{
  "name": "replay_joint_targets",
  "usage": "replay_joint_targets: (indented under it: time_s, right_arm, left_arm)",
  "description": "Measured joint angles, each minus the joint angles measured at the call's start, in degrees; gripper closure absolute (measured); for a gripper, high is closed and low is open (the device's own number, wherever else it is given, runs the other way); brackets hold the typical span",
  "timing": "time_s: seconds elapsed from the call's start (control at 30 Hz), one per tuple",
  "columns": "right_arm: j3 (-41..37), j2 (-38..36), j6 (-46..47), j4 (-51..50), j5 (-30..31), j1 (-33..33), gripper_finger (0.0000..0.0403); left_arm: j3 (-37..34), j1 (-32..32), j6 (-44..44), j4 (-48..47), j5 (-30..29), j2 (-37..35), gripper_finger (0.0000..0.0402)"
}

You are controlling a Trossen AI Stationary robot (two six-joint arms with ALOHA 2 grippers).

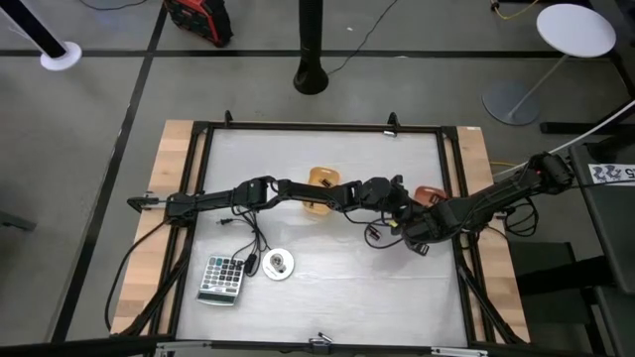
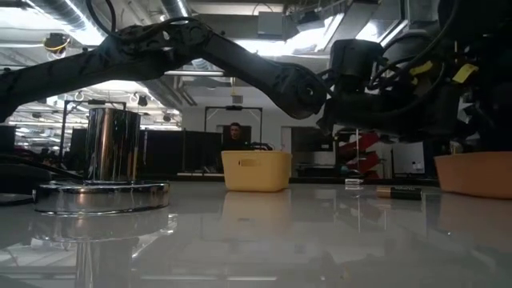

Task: Sort batteries
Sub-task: Put the silver battery into the orange bin

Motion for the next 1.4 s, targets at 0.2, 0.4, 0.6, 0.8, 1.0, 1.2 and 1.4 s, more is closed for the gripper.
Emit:
replay_joint_targets:
  time_s: [0.2, 0.4, 0.6, 0.8, 1.0, 1.2, 1.4]
  right_arm:
    - [3.3, 0.0, -4.9, -0.8, -2.2, 0.1, 0.0338]
    - [7.5, 0.0, -6.6, -4.8, -1.6, 0.1, 0.0338]
    - [12.3, 0.0, -6.5, -14.2, -1.2, 0.1, 0.0338]
    - [16.9, 0.0, -6.5, -19.8, 1.9, 0.1, 0.0338]
    - [19.3, 0.0, -6.5, -20.2, 4.5, 0.1, 0.0338]
    - [19.4, -0.2, -8.2, -22.1, 6.9, 0.0, 0.0338]
    - [21.3, -1.6, -12.3, -25.6, 10.2, -0.4, 0.0338]
  left_arm:
    - [0.0, -0.3, 0.4, 0.0, 1.1, -0.2, 0.0350]
    - [0.0, -0.3, 0.4, -1.5, 1.6, -0.2, 0.0350]
    - [0.0, -0.5, 0.6, -2.2, 1.7, -0.2, 0.0350]
    - [0.0, -0.6, 3.2, -2.4, 1.8, -0.2, 0.0336]
    - [0.0, -0.6, 3.1, -5.1, 1.5, 0.0, 0.0277]
    - [0.0, -0.7, 1.9, -6.2, 1.5, -2.2, 0.0248]
    - [0.0, -0.5, 2.0, -21.9, 1.4, -10.7, 0.0247]
